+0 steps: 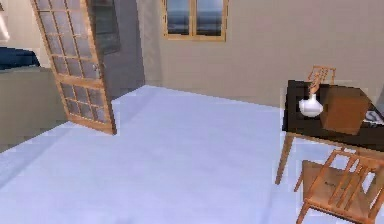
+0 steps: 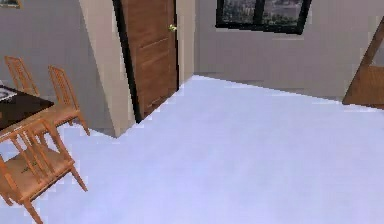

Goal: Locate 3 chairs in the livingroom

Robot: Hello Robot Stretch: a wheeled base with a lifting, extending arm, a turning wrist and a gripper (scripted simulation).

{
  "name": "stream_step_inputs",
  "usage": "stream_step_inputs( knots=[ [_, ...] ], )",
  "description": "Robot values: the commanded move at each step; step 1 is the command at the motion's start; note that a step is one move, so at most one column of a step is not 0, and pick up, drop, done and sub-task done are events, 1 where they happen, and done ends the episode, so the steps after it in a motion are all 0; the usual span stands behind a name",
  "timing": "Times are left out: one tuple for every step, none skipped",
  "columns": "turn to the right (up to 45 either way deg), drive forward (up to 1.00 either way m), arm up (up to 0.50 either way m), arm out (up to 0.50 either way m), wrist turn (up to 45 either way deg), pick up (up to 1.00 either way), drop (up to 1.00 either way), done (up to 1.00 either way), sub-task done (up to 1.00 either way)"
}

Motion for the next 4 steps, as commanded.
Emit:
stream_step_inputs(
  knots=[
    [0.0, 0.70, 0.00, 0.00, 0.0, 0.00, 0.00, 0.00, 0.00],
    [45.0, 0.00, 0.00, 0.00, 0.0, 0.00, 0.00, 0.00, 0.00],
    [24.0, 0.00, 0.00, 0.00, 0.0, 0.00, 0.00, 0.00, 0.00],
    [0.0, 0.00, 0.00, 0.00, 0.0, 0.00, 0.00, 0.00, 1.00]
  ],
)
